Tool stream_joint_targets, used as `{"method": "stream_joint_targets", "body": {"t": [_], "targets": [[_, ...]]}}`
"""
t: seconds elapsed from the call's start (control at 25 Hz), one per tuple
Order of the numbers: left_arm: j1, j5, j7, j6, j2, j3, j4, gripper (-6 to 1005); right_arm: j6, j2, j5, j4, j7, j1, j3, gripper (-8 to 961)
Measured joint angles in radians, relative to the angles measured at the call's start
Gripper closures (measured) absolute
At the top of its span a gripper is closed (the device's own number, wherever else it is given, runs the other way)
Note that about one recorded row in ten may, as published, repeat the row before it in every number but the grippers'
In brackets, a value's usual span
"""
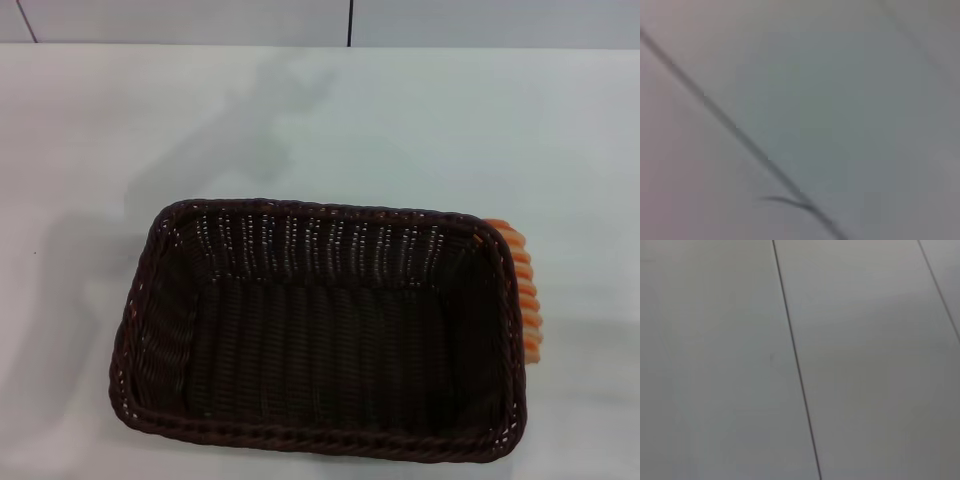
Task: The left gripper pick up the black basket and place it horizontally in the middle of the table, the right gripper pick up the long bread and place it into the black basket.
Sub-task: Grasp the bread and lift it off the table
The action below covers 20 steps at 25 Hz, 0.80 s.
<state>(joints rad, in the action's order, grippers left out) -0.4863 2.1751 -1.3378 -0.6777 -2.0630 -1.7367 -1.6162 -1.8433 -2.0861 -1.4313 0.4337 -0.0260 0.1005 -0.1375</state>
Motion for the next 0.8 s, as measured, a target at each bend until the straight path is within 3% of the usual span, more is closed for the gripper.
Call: {"method": "stream_joint_targets", "body": {"t": [0.04, 0.08, 0.12, 0.16, 0.2, 0.24, 0.28, 0.32, 0.36, 0.44, 0.48, 0.52, 0.56, 0.64, 0.72, 0.76, 0.8], "targets": [[0.099, -0.022, -0.042, 0.229, 0.003, 0.114, -0.035, 366, 0.001, 0.000, 0.000, 0.000, 0.000, 0.000, 0.003, 180], [0.099, -0.022, -0.042, 0.229, 0.003, 0.114, -0.035, 362, 0.002, 0.000, 0.000, 0.000, 0.000, 0.001, 0.008, 180], [0.189, 0.003, -0.093, 0.514, 0.004, 0.261, -0.047, 359, 0.003, 0.000, 0.000, 0.000, -0.001, 0.001, 0.014, 181], [0.225, 0.037, -0.105, 0.681, 0.003, 0.319, -0.040, 356, 0.004, 0.000, 0.000, 0.000, -0.001, 0.001, 0.022, 181], [0.236, 0.052, -0.104, 0.742, 0.003, 0.337, -0.035, 353, 0.004, 0.000, 0.000, 0.000, -0.002, 0.001, 0.030, 182], [0.263, 0.088, -0.098, 0.899, 0.002, 0.380, -0.021, 341, 0.007, 0.000, 0.000, 0.000, -0.002, 0.001, 0.041, 182], [0.263, 0.088, -0.098, 0.899, 0.002, 0.380, -0.021, 328, 0.009, 0.000, 0.000, 0.000, -0.002, 0.001, 0.051, 183], [0.282, 0.113, -0.078, 0.995, 0.002, 0.405, -0.005, 316, 0.011, 0.000, 0.000, -0.001, -0.002, 0.002, 0.065, 183], [0.333, 0.192, 0.050, 1.243, 0.004, 0.453, 0.069, 304, 0.012, 0.000, 0.000, -0.002, -0.002, 0.002, 0.079, 184], [0.366, 0.241, 0.216, 1.345, 0.005, 0.456, 0.137, 279, 0.019, 0.000, 0.000, -0.003, -0.002, 0.002, 0.116, 185], [0.366, 0.241, 0.216, 1.345, 0.005, 0.456, 0.137, 266, 0.025, 0.000, 0.000, -0.002, -0.002, 0.002, 0.137, 185], [0.388, 0.270, 0.397, 1.402, 0.007, 0.448, 0.215, 254, 0.032, 0.000, 0.000, -0.003, -0.002, 0.003, 0.158, 186], [0.388, 0.270, 0.397, 1.402, 0.007, 0.448, 0.215, 242, 0.037, 0.000, 0.000, -0.004, -0.003, 0.003, 0.182, 186], [0.392, 0.346, 0.644, 1.511, 0.007, 0.417, 0.388, 217, 0.049, 0.000, 0.000, -0.006, -0.003, 0.005, 0.231, 187], [0.392, 0.346, 0.644, 1.511, 0.007, 0.417, 0.388, 206, 0.068, -0.001, 0.000, -0.004, -0.003, 0.010, 0.267, 188], [0.350, 0.412, 0.842, 1.626, 0.003, 0.352, 0.630, 201, 0.079, -0.001, 0.000, -0.003, -0.003, 0.012, 0.276, 189], [0.350, 0.412, 0.842, 1.626, 0.003, 0.352, 0.630, 201, 0.100, -0.001, 0.000, -0.002, -0.003, 0.017, 0.285, 189]]}}
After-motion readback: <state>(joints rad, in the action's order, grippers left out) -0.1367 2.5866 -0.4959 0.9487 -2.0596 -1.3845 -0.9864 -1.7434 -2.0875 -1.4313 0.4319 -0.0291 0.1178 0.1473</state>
